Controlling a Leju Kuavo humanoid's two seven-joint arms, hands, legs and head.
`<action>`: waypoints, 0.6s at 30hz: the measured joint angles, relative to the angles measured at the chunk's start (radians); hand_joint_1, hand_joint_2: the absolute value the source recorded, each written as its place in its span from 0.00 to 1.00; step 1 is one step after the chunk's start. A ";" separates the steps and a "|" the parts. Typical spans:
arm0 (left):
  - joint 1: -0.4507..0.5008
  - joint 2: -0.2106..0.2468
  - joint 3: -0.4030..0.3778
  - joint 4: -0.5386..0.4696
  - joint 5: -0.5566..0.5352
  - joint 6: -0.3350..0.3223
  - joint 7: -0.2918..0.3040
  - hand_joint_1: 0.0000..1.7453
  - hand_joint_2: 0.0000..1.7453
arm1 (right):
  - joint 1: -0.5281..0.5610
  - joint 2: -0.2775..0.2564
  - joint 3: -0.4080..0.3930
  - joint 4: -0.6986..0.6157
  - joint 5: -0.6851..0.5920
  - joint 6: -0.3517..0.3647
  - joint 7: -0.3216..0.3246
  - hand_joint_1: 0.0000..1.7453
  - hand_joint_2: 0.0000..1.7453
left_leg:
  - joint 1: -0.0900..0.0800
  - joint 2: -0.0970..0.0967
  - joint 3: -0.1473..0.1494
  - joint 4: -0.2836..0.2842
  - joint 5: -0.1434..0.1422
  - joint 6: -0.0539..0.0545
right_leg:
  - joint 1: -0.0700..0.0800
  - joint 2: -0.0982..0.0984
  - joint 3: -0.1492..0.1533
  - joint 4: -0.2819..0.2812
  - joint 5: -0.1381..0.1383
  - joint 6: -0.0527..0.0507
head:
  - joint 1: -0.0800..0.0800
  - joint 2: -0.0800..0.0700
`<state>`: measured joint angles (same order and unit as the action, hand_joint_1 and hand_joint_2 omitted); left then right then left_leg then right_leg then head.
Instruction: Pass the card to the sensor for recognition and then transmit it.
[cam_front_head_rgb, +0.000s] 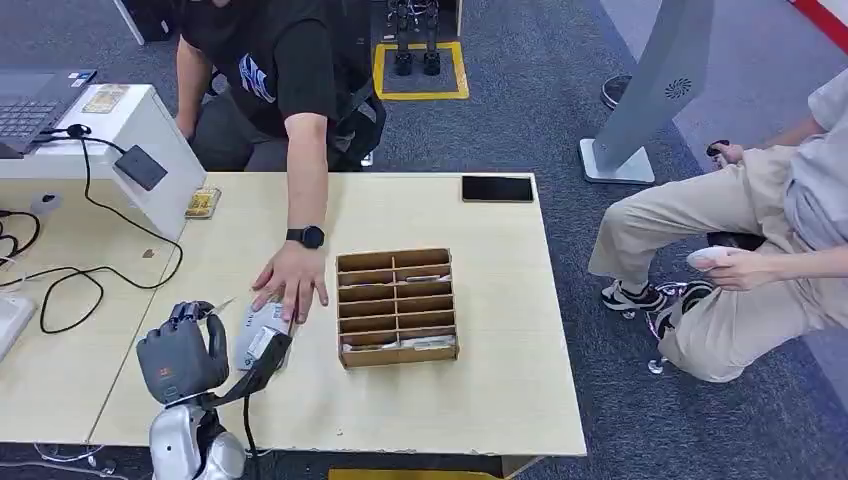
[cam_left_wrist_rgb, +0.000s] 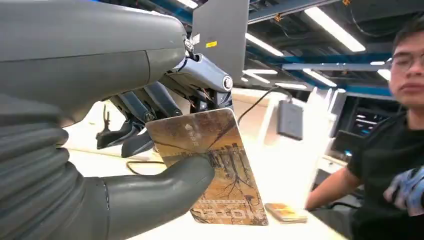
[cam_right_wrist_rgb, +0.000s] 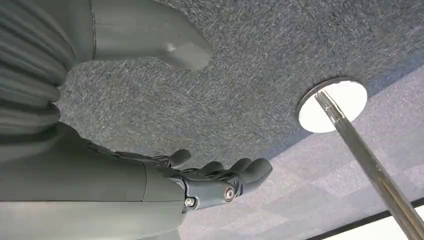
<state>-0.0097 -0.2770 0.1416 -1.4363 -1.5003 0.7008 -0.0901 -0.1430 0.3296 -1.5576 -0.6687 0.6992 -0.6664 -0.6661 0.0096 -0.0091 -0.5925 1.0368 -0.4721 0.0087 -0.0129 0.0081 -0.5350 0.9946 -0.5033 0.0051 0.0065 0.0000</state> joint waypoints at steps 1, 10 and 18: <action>0.003 0.000 0.003 0.005 -0.009 0.000 0.008 1.00 1.00 | 0.000 0.000 0.000 0.000 0.000 0.000 0.000 0.00 1.00 | 0.000 0.000 0.000 0.000 0.000 0.000 | 0.000 0.000 0.000 0.000 0.000 0.000 | 0.000 0.000; 0.009 0.008 -0.006 0.103 -0.042 0.000 0.106 1.00 1.00 | 0.000 0.000 0.000 -0.008 0.005 0.000 -0.003 0.00 1.00 | 0.000 0.000 0.000 0.000 0.000 0.000 | 0.000 0.000 0.000 0.000 0.000 0.000 | 0.000 0.000; 0.006 0.027 -0.052 0.186 -0.055 0.001 0.179 1.00 1.00 | 0.000 0.000 0.000 -0.010 -0.006 0.000 -0.001 0.00 1.00 | 0.000 0.000 0.000 0.000 0.000 0.000 | 0.000 0.000 0.000 0.000 0.000 0.000 | 0.000 0.000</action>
<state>-0.0041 -0.2495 0.0896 -1.2504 -1.5557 0.7015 0.0893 -0.1431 0.3300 -1.5576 -0.6783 0.6931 -0.6664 -0.6672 0.0096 -0.0091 -0.5922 1.0368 -0.4722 0.0087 -0.0129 0.0081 -0.5349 0.9945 -0.5033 0.0051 0.0069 0.0000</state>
